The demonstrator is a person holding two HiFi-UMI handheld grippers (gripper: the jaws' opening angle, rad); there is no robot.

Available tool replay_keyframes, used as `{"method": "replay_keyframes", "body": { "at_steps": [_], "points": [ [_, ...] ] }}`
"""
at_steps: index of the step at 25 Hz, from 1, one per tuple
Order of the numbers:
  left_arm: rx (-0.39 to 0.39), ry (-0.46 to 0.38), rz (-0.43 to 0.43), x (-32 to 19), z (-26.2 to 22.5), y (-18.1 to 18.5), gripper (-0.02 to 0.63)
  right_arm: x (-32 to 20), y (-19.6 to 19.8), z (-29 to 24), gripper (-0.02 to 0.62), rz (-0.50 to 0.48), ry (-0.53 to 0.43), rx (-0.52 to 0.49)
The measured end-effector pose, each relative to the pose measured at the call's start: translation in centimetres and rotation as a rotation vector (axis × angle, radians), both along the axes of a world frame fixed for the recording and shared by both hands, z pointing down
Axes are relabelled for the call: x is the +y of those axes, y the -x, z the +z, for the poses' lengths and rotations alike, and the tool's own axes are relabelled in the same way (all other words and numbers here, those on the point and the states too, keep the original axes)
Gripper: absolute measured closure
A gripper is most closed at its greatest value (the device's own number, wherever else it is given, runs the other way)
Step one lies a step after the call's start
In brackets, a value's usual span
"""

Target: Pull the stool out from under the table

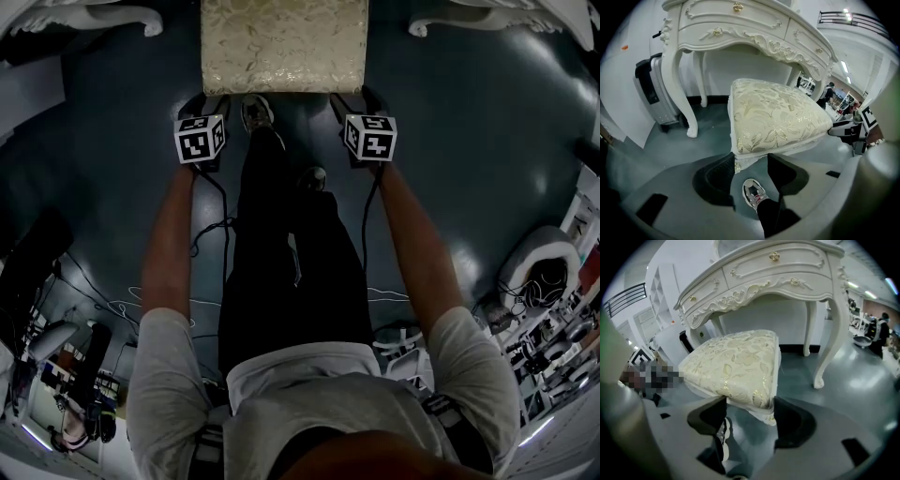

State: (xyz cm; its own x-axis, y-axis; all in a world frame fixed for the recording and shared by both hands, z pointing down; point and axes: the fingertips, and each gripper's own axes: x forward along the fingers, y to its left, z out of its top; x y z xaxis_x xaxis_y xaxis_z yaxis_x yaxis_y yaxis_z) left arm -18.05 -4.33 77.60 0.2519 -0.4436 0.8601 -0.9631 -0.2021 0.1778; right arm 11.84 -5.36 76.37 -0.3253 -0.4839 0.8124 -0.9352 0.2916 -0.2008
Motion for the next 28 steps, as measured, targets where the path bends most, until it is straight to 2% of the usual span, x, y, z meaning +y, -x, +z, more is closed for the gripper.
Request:
{"method": "replay_keyframes", "body": {
  "at_steps": [14, 22, 28],
  "points": [
    [-0.013, 0.037, -0.024, 5.3, -0.1, 0.0, 0.385, 4.9, 0.0, -0.1, 0.265, -0.014, 0.035, 0.005],
    [-0.027, 0.066, -0.029, 9.5, 0.8, 0.0, 0.385, 9.5, 0.1, 0.8, 0.265, -0.023, 0.072, 0.013],
    [-0.022, 0.099, -0.019, 10.4, 0.0, 0.0, 0.385, 10.5, 0.1, -0.1, 0.265, -0.023, 0.096, 0.020]
  ]
}}
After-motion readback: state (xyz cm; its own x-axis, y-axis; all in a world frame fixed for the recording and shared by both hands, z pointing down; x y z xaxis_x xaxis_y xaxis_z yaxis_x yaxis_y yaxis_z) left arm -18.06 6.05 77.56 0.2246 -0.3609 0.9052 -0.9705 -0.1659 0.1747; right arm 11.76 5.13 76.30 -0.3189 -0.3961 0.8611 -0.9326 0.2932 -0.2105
